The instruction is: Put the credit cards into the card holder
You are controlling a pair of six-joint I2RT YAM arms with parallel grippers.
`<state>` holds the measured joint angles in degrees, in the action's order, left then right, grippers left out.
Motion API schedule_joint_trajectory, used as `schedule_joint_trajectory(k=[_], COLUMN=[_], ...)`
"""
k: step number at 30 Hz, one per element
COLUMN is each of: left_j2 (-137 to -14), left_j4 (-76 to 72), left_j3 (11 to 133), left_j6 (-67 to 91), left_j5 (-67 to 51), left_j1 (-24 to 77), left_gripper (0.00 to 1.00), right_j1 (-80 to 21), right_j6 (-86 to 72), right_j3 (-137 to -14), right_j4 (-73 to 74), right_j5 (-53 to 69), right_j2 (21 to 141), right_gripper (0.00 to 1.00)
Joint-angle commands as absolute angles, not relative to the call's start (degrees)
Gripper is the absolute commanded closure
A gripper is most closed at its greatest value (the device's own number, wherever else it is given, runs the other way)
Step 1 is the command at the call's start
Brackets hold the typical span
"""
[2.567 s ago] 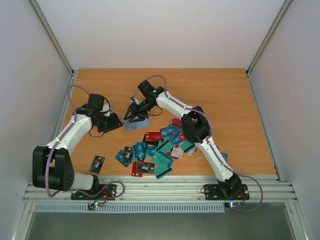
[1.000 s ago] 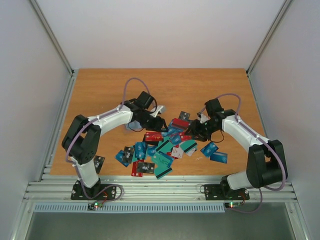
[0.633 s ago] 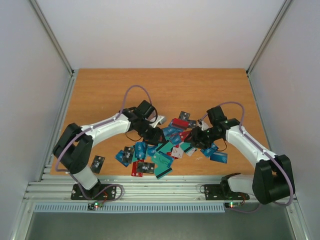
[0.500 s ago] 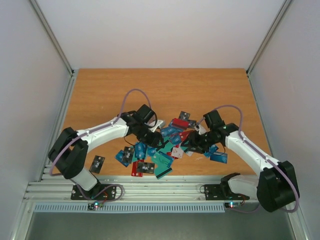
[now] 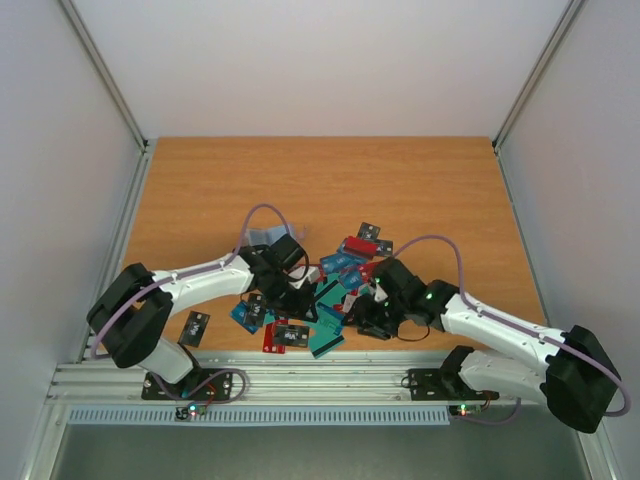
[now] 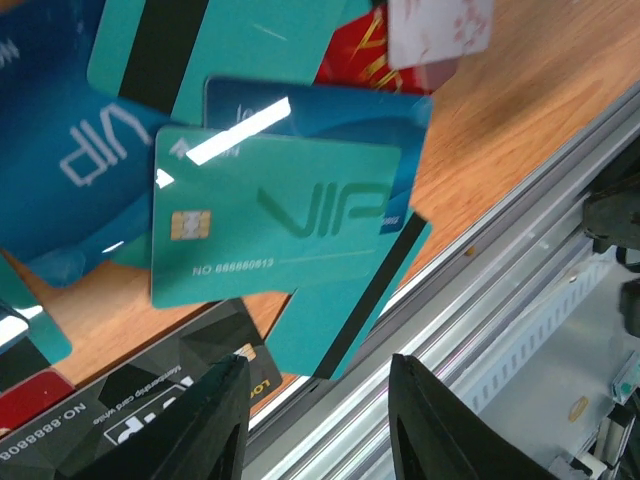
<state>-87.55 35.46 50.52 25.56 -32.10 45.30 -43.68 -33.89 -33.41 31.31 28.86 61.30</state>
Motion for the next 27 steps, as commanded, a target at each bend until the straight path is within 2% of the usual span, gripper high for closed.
schedule_joint_trajectory(k=[1,7,15,20,27], left_j2=[-86.90,-88.02,-89.71,-91.02,-93.98], left_j4=[30.65,29.77,28.88,25.15,23.13], left_j3=[47.70,45.91,44.03,40.81,39.60], left_j6=[26.40,24.07,21.80,22.41,24.21], left_j5=[-33.75,-34.79,-35.68,-36.80,-36.14], left_j1=[45.72,45.78,45.79,45.81,45.81], left_gripper=[0.60,0.61,0.62,0.64,0.65], right_j1=[-51.08,-60.07,-66.28,-69.18,-72.69], right_j6=[-47.87,-55.42,-61.60,-64.27,-67.16], right_j3=[-27.41,-24.22,-23.85,-25.18,-27.42], right_j4=[20.75,10.82,-5.01,-1.25,13.28], right_j5=[18.49,12.05,8.75,5.22,0.19], right_j2=[59.71,65.65,78.30,78.66,71.75], right_gripper=[0.49,0.49,0.49,0.49,0.48])
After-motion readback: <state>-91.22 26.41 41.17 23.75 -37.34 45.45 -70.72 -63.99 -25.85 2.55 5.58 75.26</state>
